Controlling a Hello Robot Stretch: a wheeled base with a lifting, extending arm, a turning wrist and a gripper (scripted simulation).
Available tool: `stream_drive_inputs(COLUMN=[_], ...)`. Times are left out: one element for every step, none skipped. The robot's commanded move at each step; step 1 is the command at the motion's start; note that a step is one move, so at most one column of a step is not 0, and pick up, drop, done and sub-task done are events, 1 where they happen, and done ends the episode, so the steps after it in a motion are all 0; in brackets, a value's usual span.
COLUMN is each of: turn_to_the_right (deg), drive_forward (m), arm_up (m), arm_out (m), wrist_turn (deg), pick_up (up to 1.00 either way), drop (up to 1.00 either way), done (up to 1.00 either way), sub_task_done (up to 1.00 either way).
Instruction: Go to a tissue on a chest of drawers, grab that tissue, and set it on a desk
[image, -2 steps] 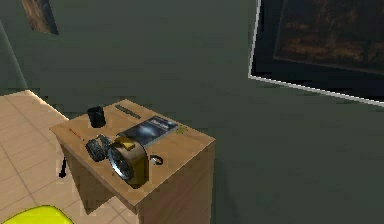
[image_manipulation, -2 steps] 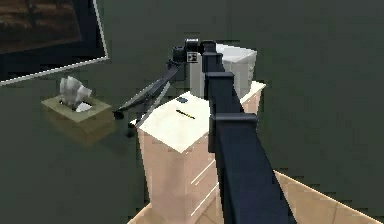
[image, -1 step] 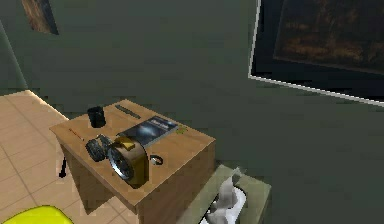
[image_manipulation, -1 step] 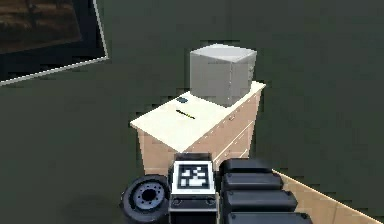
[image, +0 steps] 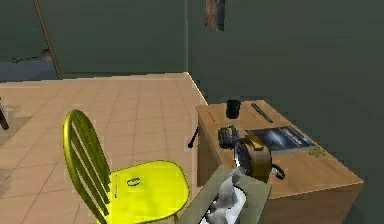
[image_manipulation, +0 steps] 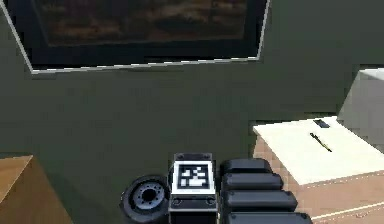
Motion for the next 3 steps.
stream_drive_inputs(turn_to_the_right=[0.0,-45.0,-45.0], drive_forward=[0.05,0.00,0.00], arm_up=[0.00,0.00,0.00], arm_out=[0.00,0.00,0.00], wrist_turn=[0.0,0.0,0.0], pick_up=[0.00,0.00,0.00], drop=[0.00,0.00,0.00], done=[0.00,0.00,0.00], sub_task_done=[0.00,0.00,0.00])
